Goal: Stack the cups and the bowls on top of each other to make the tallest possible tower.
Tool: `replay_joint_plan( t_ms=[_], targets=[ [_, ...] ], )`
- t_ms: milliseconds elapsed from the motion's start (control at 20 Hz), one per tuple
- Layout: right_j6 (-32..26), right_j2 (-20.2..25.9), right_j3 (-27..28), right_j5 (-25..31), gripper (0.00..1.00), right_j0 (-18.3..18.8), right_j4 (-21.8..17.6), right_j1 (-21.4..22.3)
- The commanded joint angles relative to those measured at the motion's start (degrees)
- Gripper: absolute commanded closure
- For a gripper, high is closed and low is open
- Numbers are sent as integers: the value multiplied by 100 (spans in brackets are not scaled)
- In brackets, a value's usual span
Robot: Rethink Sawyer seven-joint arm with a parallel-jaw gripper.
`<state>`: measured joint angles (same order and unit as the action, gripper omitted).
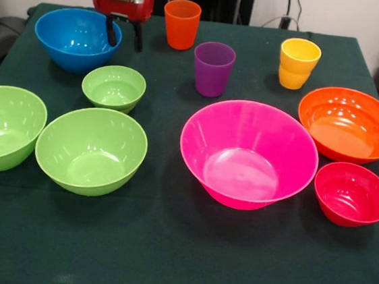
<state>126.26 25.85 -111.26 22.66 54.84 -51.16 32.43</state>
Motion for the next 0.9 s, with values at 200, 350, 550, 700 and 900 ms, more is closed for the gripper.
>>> replay_joint_plan(
  t_ms=[200, 350, 550, 700, 900],
  targets=[
    [-833, 18, 635, 148, 0, -231, -517, -443],
    [-943, 81, 665, 226, 0, -172, -453, -406],
    [-974, 125, 590, 263, 0, -129, -376, -235],
    [-963, 140, 551, 295, 0, -145, -329, -88],
    [-897, 132, 488, 303, 0, -203, -292, 104]
  ],
)
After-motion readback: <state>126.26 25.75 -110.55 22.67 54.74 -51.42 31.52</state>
